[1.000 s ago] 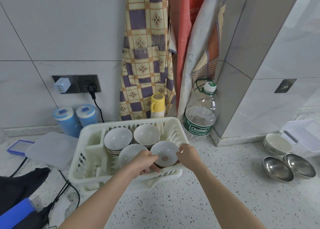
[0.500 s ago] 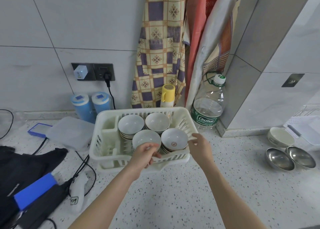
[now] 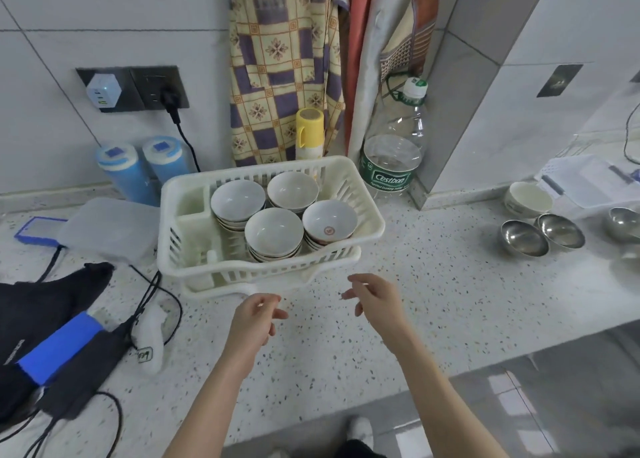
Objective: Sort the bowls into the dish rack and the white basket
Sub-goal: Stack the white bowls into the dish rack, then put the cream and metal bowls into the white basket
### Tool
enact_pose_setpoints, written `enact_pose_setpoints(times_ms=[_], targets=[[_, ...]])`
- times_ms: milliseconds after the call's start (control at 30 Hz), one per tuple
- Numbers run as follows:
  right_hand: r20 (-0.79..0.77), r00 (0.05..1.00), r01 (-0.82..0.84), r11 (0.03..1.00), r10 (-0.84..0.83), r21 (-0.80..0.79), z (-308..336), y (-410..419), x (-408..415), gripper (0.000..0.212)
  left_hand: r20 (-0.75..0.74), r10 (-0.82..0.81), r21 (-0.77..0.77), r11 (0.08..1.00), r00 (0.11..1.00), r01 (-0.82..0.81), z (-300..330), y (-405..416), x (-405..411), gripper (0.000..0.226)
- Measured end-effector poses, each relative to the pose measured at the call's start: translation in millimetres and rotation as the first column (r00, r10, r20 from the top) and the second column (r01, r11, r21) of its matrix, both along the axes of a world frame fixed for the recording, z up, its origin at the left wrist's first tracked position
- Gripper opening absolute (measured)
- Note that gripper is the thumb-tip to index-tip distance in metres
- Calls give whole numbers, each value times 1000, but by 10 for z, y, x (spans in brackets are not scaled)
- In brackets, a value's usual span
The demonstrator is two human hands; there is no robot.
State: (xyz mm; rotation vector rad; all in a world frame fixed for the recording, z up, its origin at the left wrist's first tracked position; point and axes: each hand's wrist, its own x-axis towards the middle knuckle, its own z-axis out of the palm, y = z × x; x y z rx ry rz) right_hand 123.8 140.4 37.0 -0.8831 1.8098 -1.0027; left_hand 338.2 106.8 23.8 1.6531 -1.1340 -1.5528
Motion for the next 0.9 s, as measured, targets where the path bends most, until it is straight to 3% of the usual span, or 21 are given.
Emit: enact_pose_setpoints(times_ms=[300, 600, 900], targets=[[-25, 995, -94, 983, 99, 159, -292, 381, -935, 23, 144, -173, 55, 985, 974, 166, -232, 312, -983, 14], [-59, 986, -140, 960, 158, 242, -309, 928, -2845, 24, 39, -161, 54, 986, 986, 159, -212, 626, -3062, 12], [-25, 995, 103, 977, -100, 185, -279, 1424, -4339, 24, -36, -369, 90, 924, 929, 371, -93, 1099, -4714, 16]])
